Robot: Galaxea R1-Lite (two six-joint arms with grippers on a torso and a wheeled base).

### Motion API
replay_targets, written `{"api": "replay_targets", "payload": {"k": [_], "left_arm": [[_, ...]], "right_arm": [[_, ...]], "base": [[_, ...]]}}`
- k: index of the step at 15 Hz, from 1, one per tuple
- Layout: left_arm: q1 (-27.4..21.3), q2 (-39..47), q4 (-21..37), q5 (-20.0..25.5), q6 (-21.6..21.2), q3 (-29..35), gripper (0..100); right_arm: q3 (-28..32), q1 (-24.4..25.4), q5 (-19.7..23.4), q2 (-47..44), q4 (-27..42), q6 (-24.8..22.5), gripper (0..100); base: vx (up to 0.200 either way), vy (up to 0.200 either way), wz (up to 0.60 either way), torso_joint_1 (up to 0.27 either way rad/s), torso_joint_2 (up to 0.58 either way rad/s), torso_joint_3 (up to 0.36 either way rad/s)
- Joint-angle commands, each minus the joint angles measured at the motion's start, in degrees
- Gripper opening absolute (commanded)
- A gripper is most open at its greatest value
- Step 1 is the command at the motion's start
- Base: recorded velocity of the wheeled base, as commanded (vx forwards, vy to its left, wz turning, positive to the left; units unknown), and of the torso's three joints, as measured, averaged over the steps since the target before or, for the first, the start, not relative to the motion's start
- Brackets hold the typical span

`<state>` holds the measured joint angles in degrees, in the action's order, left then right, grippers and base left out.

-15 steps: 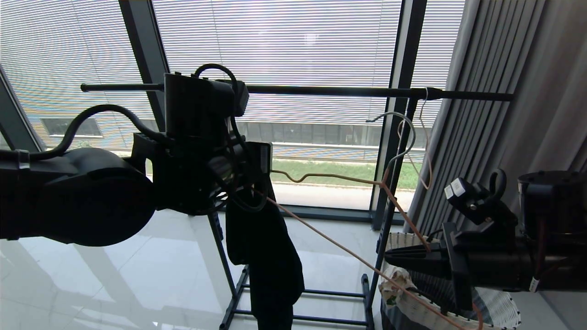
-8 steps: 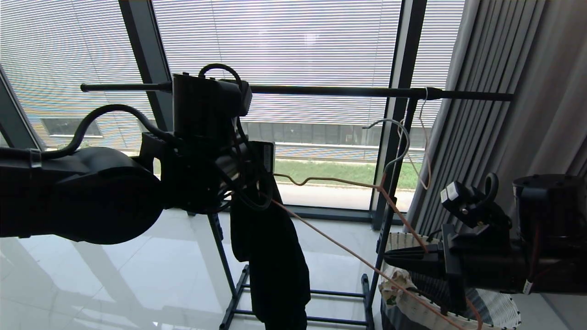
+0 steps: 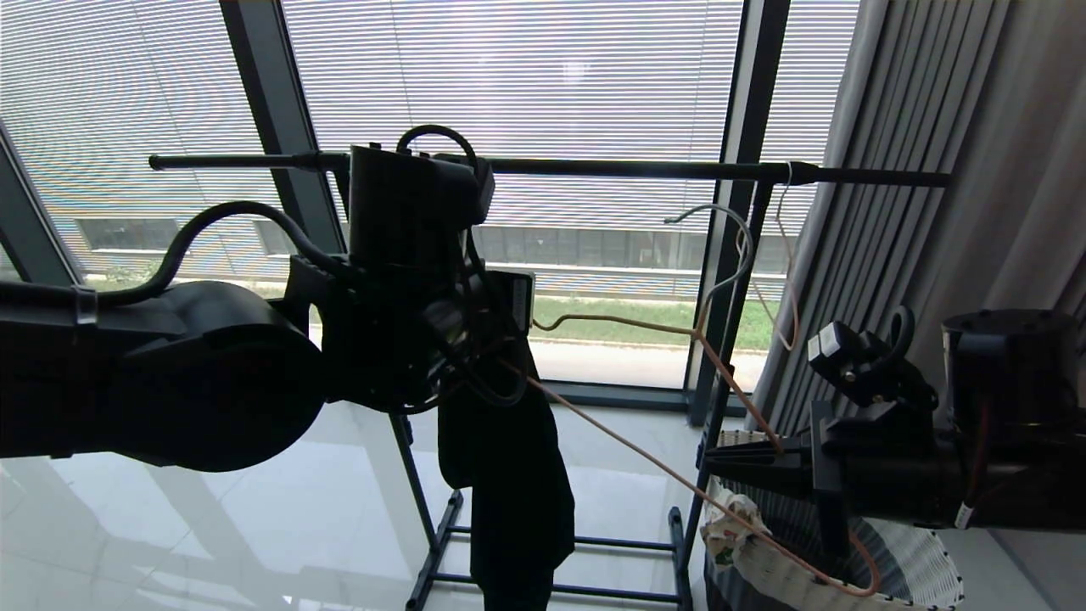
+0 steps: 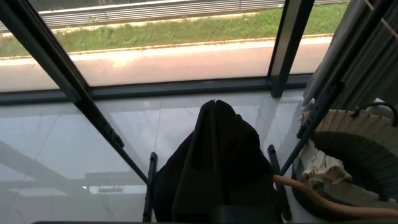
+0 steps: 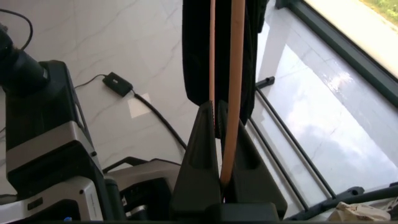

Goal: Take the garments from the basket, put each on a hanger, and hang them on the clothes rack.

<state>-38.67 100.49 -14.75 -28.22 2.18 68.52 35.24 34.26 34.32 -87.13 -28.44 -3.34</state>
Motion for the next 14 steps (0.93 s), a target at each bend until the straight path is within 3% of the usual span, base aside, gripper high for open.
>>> {"api": "replay_targets", "payload": {"k": [1, 11, 14], "left_arm": [[-1.8, -0.1, 0.0, 0.0, 0.2, 0.0, 0], [-9.2, 0.1, 0.0, 2.7, 0.2, 1.2, 0], [-10.5, 0.4, 0.0, 2.7, 0.3, 2.0, 0]], "right_arm": [[0.1, 0.6, -0.1, -0.6, 0.0, -0.1, 0], [4.9, 4.5, -2.3, -5.7, 0.2, -0.5, 0], [5.8, 6.2, -7.4, -7.4, 0.2, -0.3, 0]], "base": [[0.000, 0.000, 0.00, 0.000, 0.00, 0.000], [0.000, 0.000, 0.00, 0.000, 0.00, 0.000], [0.000, 0.000, 0.00, 0.000, 0.00, 0.000]]}}
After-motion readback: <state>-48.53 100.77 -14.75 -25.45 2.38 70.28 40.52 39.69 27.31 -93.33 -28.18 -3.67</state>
